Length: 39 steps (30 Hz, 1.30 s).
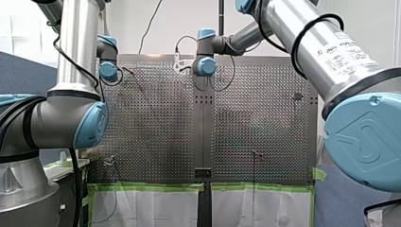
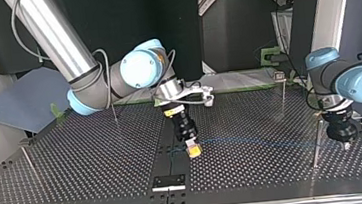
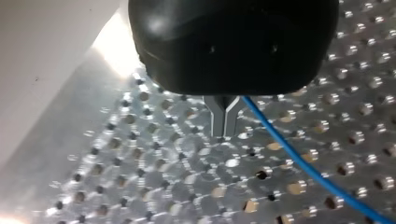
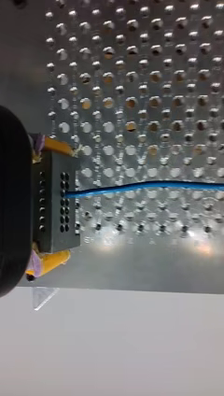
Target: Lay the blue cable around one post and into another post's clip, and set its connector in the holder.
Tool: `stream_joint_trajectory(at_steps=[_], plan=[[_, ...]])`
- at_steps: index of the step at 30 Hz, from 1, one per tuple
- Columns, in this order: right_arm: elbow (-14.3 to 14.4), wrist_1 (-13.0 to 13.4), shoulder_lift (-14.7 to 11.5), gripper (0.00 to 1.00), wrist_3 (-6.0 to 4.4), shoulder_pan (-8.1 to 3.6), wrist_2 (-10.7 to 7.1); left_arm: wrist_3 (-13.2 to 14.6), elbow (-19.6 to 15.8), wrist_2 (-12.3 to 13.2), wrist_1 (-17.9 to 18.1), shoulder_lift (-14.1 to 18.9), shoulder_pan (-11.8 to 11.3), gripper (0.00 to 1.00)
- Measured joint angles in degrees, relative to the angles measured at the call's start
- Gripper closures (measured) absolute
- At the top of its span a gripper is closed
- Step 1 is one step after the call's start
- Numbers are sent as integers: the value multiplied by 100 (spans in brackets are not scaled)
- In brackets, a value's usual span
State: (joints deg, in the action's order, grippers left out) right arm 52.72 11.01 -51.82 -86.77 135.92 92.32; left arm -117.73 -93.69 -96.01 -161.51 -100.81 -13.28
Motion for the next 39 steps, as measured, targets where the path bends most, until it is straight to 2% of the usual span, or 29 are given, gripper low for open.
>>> stream_joint_trajectory(at_steps=[7,15,18,23,24,25,28,31,33,34,35,37,38,39], plan=[[4,-144,24,100,4,-133,51,-150,-22,18,10,-28,29,100],[205,-508,34,100,106,-260,280,-224,-69,6,-19,-247,148,100],[351,-482,35,100,99,-309,335,-238,-114,2,10,-293,193,100],[592,-286,34,100,69,-368,382,-266,-147,-8,44,-308,221,100],[649,-236,34,100,66,-375,387,-280,-155,-9,54,-308,226,93],[692,-206,34,100,65,-379,389,-295,-160,-13,63,-308,231,93],[845,-169,35,100,72,-384,392,-330,-180,-55,86,-309,243,82],[1002,-138,35,100,90,-392,396,-349,-250,-142,143,-310,251,78],[1118,-71,35,100,93,-405,399,-391,-317,-185,211,-311,256,65],[1169,-39,35,100,92,-411,400,-419,-342,-188,244,-310,261,65],[1216,-11,35,100,92,-417,401,-445,-361,-186,281,-311,266,57],[1314,57,35,100,86,-442,411,-488,-386,-163,347,-310,284,31],[1356,92,35,100,83,-456,418,-499,-392,-144,363,-310,294,31],[1416,144,33,100,77,-473,433,-508,-396,-116,374,-310,311,16]])
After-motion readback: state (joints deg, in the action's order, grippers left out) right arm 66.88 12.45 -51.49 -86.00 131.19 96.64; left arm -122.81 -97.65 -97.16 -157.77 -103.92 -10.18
